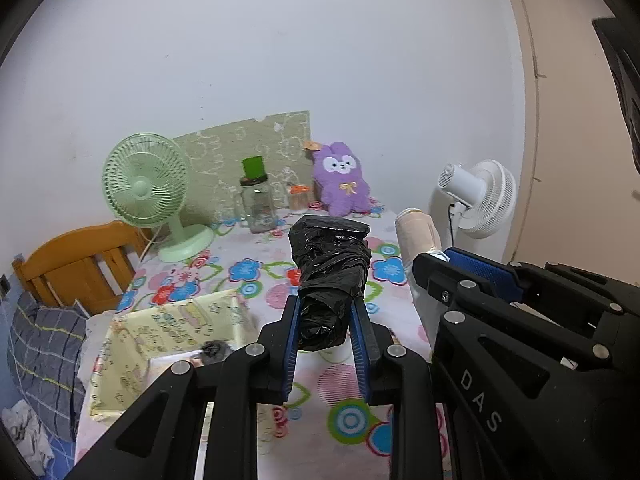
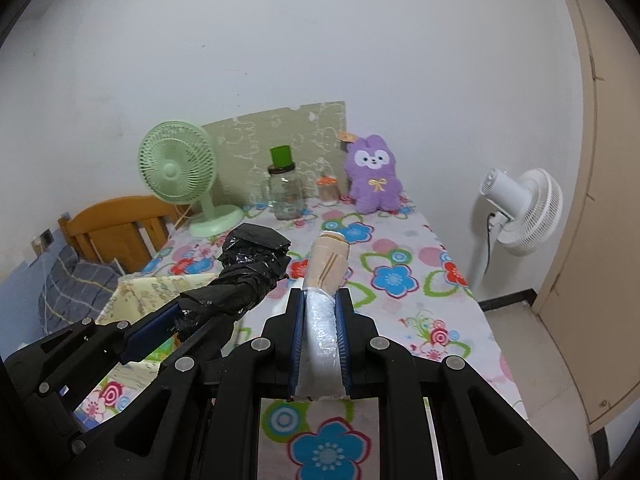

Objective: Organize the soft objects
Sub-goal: 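Lift and carry the black umbrella and beige rolled item over the yellow box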

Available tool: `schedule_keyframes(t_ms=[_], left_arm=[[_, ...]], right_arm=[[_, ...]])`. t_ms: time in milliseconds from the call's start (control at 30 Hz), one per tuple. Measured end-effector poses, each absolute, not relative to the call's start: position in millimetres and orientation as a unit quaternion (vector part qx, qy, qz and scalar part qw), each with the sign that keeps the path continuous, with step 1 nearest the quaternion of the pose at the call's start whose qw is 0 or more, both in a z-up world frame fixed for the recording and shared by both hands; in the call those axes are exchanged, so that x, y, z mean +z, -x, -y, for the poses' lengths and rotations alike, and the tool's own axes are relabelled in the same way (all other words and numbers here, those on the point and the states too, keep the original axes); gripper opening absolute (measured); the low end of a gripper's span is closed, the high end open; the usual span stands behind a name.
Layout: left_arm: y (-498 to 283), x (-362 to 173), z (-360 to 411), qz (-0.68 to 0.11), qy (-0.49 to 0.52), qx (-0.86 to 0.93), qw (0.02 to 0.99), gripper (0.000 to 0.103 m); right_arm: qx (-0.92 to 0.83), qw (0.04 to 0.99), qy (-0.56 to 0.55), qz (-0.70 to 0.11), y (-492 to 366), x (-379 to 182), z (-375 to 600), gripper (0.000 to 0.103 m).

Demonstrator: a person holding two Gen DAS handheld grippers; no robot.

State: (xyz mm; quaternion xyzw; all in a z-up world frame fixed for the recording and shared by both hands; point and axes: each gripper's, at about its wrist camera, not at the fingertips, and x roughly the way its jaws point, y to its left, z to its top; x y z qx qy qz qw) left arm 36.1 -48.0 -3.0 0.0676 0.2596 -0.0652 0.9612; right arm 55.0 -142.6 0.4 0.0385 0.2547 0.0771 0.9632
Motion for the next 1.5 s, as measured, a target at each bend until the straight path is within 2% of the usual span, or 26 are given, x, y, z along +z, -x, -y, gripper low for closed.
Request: schedule_keyframes(t_ms=[733,1500], left_arm=[[-50.6,-11.6,-33.8,-0.265,-0.047,0.002,0.963,0.023],[-76.3,-47.0,-93.1,-0.318,-0.023,0.050,0.947,0.023]], right_arm=[[0.154,0.949,-0.012,-0.275,-83.1,-3.8,59.5,0.019],[0.205,0.927,0.007,-0.314,-114.3,-31.2,-8.5,0.019]])
